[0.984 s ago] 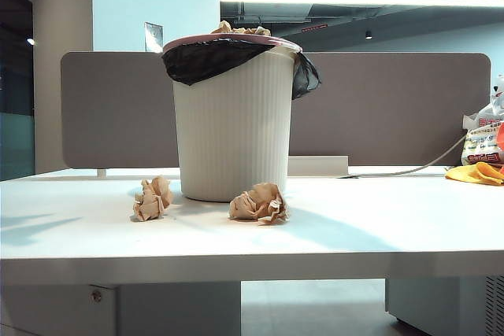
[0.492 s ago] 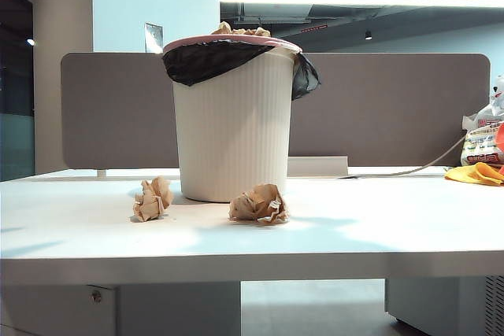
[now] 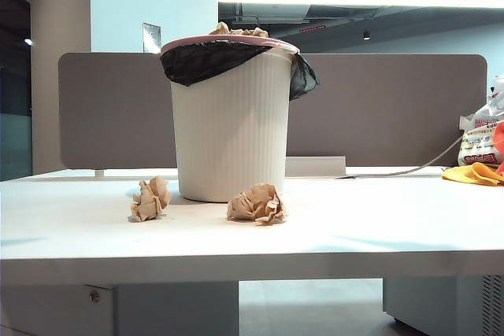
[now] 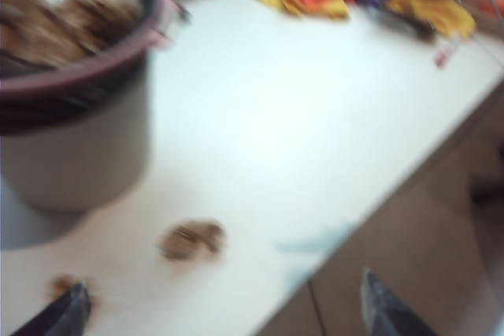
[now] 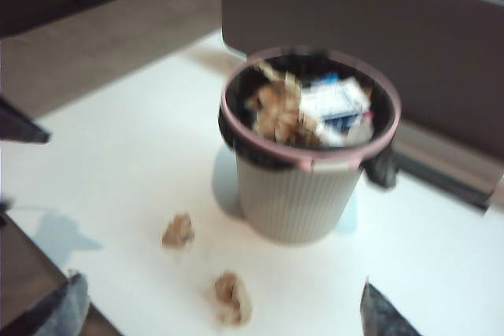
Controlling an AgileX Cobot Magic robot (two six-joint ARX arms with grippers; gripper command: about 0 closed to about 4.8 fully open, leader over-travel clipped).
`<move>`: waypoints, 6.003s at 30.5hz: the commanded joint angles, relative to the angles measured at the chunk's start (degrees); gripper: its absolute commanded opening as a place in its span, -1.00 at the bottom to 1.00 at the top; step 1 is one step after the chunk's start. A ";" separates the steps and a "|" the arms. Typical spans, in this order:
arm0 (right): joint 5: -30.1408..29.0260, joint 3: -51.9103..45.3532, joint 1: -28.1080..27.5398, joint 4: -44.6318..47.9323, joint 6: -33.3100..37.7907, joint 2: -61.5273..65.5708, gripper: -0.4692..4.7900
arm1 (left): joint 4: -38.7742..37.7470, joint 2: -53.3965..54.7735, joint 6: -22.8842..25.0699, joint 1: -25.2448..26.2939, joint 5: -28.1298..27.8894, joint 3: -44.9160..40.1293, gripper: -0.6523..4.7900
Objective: Pick up all the trash on the table and put it in the trash can.
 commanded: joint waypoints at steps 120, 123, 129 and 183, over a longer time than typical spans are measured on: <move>4.22 33.88 3.08 16.06 0.28 44.37 0.80 | 7.10 4.35 0.28 4.94 -9.90 8.66 -0.78; 1.05 33.86 4.24 11.58 0.31 41.09 0.84 | 5.66 2.23 0.31 4.94 -9.86 8.63 -0.78; 0.52 33.79 11.65 0.81 -1.84 37.22 0.84 | -0.02 -3.50 0.31 4.94 -9.84 8.61 -0.78; 8.44 -7.72 18.14 47.19 3.91 59.89 -0.75 | -6.93 -13.77 -4.50 4.87 -5.55 -11.76 -0.78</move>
